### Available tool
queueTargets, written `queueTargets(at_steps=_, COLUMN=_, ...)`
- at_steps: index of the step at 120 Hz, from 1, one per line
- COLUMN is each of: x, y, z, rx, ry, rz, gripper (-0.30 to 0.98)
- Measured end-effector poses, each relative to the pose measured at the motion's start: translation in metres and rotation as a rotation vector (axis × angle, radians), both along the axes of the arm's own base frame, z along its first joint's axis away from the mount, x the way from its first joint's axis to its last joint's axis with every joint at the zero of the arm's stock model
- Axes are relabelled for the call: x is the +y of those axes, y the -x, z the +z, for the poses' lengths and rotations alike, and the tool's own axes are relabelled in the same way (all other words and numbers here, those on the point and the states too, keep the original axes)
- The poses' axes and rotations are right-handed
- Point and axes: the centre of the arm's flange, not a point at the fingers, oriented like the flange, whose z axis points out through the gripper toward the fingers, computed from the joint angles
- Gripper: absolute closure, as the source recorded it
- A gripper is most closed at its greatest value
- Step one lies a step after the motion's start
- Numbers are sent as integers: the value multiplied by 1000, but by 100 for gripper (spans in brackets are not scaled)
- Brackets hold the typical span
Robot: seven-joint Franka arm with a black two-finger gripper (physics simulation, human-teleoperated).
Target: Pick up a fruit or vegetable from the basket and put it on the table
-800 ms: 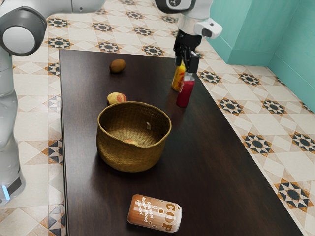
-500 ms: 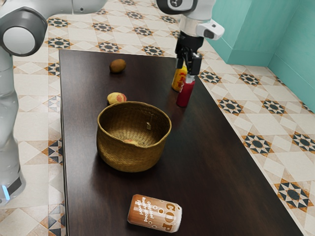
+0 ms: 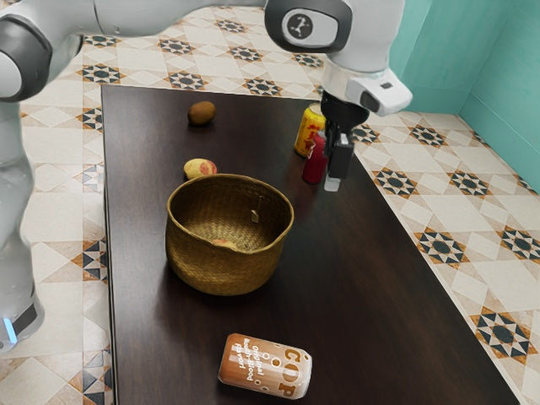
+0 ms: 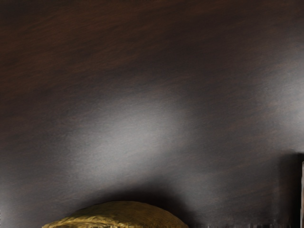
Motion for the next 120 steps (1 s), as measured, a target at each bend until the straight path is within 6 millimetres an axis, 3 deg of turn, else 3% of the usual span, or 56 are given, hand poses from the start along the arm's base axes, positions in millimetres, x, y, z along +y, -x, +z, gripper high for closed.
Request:
queueTargets(at_steps=8, x=-25, y=18, z=0, rx=7, ry=-7, rz=-51, gripper=0)
queueTargets(at_steps=14, x=-31, y=42, z=-5, rx=12, ry=-20, rz=-72, gripper=0)
queueTargets(at_steps=18, x=-15, y=47, z=-10, rx=14, ry=-26, rz=-45, gripper=0)
queueTargets(at_steps=25, x=39, y=48, z=-13, rx=6, ry=-26, rz=59, gripper=0)
queueTargets(at_steps=32, x=59, y=49, z=-13, rx=-6, ry=-22, rz=98, gripper=0)
queueTargets(at_steps=50, x=74, y=78, z=-43, rx=-1, ry=-33, rz=118, gripper=0)
queueTargets(at_steps=75, x=97, y=87, z=-119, rx=88, ry=-16, rz=161, gripper=0)
queueTargets(at_steps=88, x=107, y=90, z=-135, rx=96, ry=7, rz=182, gripper=0)
queueTargets(at_steps=120, x=108, y=99, z=-172, rx=108, ry=33, rz=193, gripper=0)
